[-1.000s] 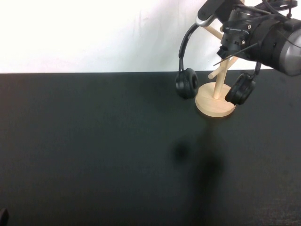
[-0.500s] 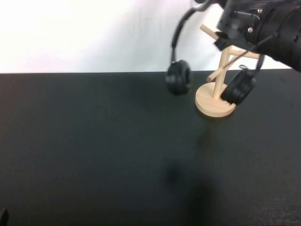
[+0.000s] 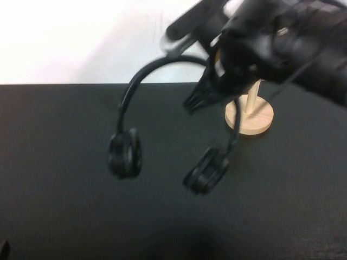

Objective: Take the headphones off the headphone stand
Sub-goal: Place the headphones on the table

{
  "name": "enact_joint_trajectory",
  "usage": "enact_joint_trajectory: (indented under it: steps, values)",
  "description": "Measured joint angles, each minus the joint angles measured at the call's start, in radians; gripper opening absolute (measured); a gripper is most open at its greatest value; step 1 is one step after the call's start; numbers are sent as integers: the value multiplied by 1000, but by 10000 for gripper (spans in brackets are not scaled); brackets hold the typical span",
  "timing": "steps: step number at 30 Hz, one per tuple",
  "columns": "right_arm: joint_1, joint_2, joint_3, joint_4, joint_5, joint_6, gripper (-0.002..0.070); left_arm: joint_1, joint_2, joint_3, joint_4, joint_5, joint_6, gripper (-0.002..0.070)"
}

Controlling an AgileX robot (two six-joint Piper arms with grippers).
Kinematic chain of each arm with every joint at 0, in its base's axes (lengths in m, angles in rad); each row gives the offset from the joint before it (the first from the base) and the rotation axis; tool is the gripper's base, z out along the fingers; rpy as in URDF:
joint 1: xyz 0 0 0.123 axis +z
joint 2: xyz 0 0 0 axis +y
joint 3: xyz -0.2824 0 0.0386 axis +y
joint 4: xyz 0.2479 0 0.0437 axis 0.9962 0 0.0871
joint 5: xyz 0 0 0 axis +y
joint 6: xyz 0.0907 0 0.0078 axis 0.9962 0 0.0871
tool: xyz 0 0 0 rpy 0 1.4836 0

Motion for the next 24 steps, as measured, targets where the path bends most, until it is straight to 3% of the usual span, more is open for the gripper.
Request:
enact_joint_trajectory:
  steps: [14,24]
  values:
    - [-33,376,0,82,-210,-6,46,17,0,0,0,0,0,-3]
    - [-143,436,-1,183,-300,-4,46,17,0,0,0,0,0,-3]
